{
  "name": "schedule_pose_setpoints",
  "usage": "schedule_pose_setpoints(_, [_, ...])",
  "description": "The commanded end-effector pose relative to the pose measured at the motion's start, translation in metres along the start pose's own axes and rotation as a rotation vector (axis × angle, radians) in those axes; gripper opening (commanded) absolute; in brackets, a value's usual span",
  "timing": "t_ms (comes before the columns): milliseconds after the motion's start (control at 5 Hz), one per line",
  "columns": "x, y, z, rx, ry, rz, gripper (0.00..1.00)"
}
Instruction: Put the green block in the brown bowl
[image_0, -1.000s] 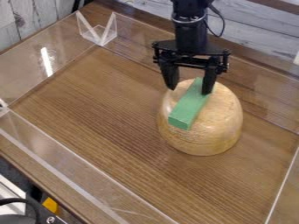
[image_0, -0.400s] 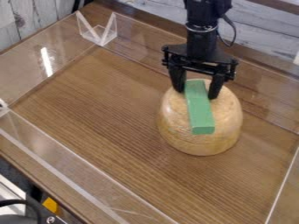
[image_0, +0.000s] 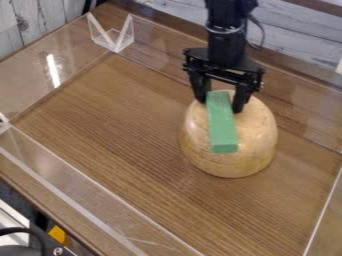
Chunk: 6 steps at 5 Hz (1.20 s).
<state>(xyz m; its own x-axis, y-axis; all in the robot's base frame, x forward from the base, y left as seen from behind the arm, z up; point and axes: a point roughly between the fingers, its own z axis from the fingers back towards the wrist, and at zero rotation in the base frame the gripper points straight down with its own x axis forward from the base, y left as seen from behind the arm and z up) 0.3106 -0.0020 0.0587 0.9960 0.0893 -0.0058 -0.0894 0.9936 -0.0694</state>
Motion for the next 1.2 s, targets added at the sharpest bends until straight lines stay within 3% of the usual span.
schedule_pose_setpoints(0, [-0.017,0.008,-0.012,0.008,0.042,0.085,1.00])
schedule_pose_setpoints(200, [-0.025,0.000,-0.017,0.008,0.053,0.140,0.00])
schedule_pose_setpoints(600, [-0.022,-0.012,-0.042,0.011,0.098,0.046,0.00])
schedule_pose_setpoints(800, [-0.027,-0.032,-0.039,0.007,0.120,0.112,0.00])
schedule_pose_setpoints(1000, [-0.033,-0.041,-0.045,0.010,0.145,0.101,0.00])
